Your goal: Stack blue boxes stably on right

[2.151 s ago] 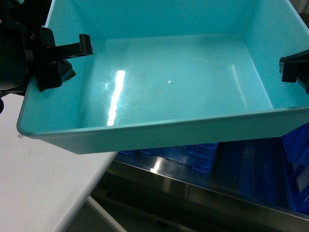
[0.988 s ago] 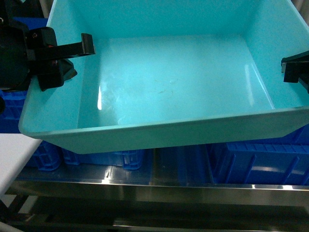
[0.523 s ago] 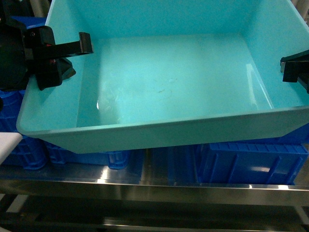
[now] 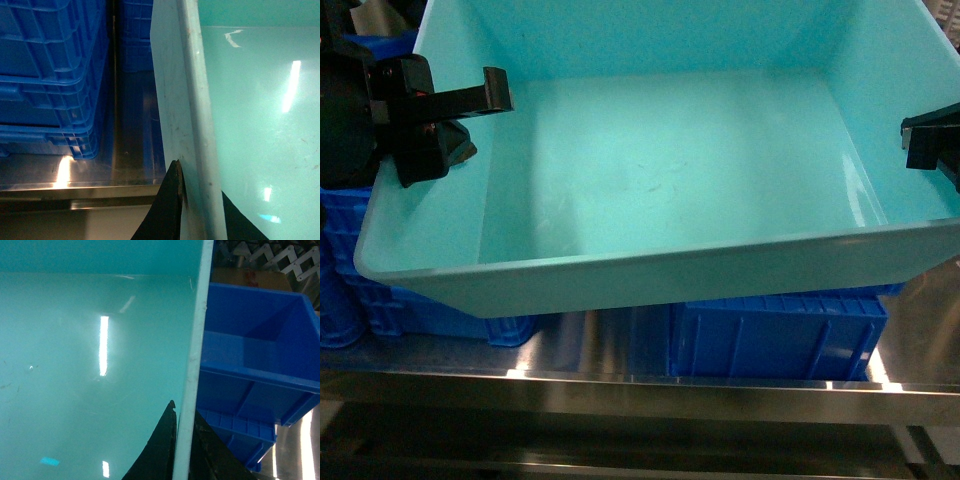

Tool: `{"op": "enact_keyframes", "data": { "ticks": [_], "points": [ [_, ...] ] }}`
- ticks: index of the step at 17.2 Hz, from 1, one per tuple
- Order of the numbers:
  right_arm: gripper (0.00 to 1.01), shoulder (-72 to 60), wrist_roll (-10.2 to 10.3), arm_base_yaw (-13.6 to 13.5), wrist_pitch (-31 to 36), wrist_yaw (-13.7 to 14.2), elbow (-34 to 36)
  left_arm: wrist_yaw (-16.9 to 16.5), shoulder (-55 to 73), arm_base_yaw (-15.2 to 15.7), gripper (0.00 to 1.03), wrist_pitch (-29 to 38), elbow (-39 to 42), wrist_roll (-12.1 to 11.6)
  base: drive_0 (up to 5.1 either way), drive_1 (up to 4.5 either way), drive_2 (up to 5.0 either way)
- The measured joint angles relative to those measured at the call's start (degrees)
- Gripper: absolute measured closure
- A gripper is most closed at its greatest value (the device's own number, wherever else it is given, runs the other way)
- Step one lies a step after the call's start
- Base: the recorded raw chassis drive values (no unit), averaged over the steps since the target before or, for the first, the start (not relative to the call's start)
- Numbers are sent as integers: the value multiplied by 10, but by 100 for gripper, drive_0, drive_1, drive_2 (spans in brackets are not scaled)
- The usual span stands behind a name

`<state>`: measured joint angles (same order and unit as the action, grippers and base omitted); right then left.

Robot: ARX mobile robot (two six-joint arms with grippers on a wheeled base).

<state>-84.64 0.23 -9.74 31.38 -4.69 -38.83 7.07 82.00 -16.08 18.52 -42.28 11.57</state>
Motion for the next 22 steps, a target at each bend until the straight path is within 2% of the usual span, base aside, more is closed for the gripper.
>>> {"op": "enact_keyframes", "data": {
  "ticks": [10,16,22],
  "points": [
    [94,0,0,0,-1,0,0,0,0,0,98,0,0,0,407,-208,-208],
    [94,0,0,0,-2,0,1,2,0,-1,98,-3,0,0,0,0,0],
    [94,3,0,0,0,0,1,1,-3,-1,98,0,1,0,-5,409,-419]
  ]
}}
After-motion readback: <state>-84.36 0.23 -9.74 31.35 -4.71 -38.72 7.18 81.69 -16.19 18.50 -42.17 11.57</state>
